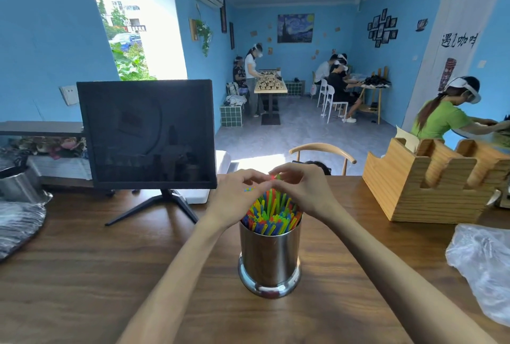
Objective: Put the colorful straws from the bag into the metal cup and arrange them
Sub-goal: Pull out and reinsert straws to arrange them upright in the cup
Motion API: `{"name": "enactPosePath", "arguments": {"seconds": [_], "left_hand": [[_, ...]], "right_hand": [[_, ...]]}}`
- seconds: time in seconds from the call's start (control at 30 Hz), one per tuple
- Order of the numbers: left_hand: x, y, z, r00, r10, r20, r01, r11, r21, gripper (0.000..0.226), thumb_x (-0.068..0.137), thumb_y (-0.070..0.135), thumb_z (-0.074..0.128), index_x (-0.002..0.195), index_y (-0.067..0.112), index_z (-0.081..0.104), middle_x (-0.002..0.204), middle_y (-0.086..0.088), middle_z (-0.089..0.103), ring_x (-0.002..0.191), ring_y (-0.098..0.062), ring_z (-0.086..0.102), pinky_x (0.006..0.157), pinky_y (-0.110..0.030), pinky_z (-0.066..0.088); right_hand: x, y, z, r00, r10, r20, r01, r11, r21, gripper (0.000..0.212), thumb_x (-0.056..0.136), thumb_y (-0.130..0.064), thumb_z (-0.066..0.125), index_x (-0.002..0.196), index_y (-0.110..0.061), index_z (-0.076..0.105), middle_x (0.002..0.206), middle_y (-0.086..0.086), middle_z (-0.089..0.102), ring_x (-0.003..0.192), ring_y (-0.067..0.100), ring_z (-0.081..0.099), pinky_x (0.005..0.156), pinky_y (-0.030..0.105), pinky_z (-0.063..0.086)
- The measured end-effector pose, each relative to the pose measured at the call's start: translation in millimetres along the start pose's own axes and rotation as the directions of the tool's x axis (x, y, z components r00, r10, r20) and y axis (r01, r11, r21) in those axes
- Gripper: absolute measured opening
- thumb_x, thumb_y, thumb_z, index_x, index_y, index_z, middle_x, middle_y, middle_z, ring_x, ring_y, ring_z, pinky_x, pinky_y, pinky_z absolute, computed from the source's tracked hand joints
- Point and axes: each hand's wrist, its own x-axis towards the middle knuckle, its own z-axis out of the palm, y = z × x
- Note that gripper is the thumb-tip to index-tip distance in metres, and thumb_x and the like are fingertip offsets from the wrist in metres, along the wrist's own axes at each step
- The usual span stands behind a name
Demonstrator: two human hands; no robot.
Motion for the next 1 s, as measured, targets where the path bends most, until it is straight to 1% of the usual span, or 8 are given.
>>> {"name": "enactPosePath", "arguments": {"seconds": [0.2,0.37,0.47,0.53,0.67,0.73,0.87,1.0], "left_hand": [[3,4,2,0.999,0.039,-0.012,-0.038,0.999,0.026,0.026,0.077,0.028,0.087,0.087,0.044,0.069,0.081,0.029,0.072,0.086,0.006,0.069,0.068,-0.004,0.044],[5,4,0,0.999,0.015,-0.052,-0.019,0.998,-0.064,0.018,0.086,0.028,0.081,0.093,0.038,0.069,0.084,0.018,0.076,0.084,0.001,0.07,0.073,-0.016,0.048],[8,12,-7,0.98,0.04,-0.196,-0.084,0.972,-0.22,0.028,0.092,0.02,0.075,0.106,0.04,0.06,0.093,0.001,0.073,0.081,-0.009,0.071,0.076,-0.025,0.055],[8,21,-16,0.945,0.105,-0.308,-0.198,0.936,-0.289,0.034,0.097,0.015,0.067,0.114,0.043,0.055,0.097,-0.004,0.068,0.081,-0.013,0.073,0.073,-0.022,0.056],[9,30,-32,0.854,0.092,-0.513,-0.325,0.863,-0.387,0.026,0.102,0.01,0.058,0.115,0.032,0.056,0.098,0.002,0.067,0.086,-0.022,0.075,0.069,-0.024,0.058],[9,33,-35,0.842,0.055,-0.537,-0.327,0.843,-0.427,0.023,0.103,0.009,0.056,0.118,0.026,0.054,0.094,0.011,0.067,0.089,-0.024,0.076,0.069,-0.025,0.059],[6,30,-27,0.882,-0.062,-0.468,-0.226,0.815,-0.533,0.016,0.101,0.005,0.06,0.111,0.016,0.052,0.101,-0.009,0.067,0.087,-0.022,0.077,0.077,-0.028,0.06],[-1,20,-23,0.926,-0.159,-0.342,-0.113,0.749,-0.653,0.024,0.094,-0.002,0.068,0.101,0.009,0.048,0.092,-0.011,0.069,0.083,-0.023,0.076,0.078,-0.031,0.061]], "right_hand": [[0,-7,3,0.997,0.074,0.008,-0.074,0.985,0.154,0.015,0.08,-0.017,0.087,0.093,-0.015,0.08,0.084,-0.001,0.075,0.074,0.019,0.073,0.07,0.031,0.06],[-4,-5,1,0.997,0.081,-0.013,-0.079,0.991,0.109,0.016,0.088,-0.018,0.08,0.104,-0.017,0.081,0.087,-0.006,0.077,0.079,0.009,0.072,0.073,0.023,0.057],[-11,-3,4,0.996,0.093,0.015,-0.093,0.994,0.063,0.012,0.09,-0.015,0.077,0.102,-0.019,0.077,0.086,-0.002,0.074,0.08,0.01,0.069,0.073,0.021,0.055],[-12,-2,4,0.994,0.095,0.062,-0.098,0.994,0.052,0.012,0.09,-0.013,0.076,0.101,-0.018,0.075,0.088,-0.002,0.074,0.082,0.011,0.068,0.074,0.021,0.054],[-8,-4,1,0.985,0.124,0.121,-0.135,0.986,0.093,0.026,0.089,-0.017,0.079,0.114,-0.019,0.076,0.098,-0.006,0.078,0.093,0.009,0.072,0.083,0.024,0.057],[-5,-7,1,0.987,0.133,0.086,-0.147,0.971,0.191,0.022,0.087,-0.017,0.08,0.109,-0.016,0.078,0.094,-0.003,0.079,0.093,0.013,0.074,0.083,0.024,0.058],[3,-14,-12,0.978,0.198,0.068,-0.205,0.829,0.521,0.026,0.076,-0.021,0.083,0.099,-0.011,0.079,0.091,0.01,0.08,0.083,0.02,0.077,0.071,0.019,0.056],[10,-20,-28,0.959,0.27,0.086,-0.243,0.628,0.739,0.021,0.077,-0.021,0.077,0.096,-0.01,0.076,0.091,0.008,0.079,0.077,0.02,0.077,0.065,0.021,0.058]]}}
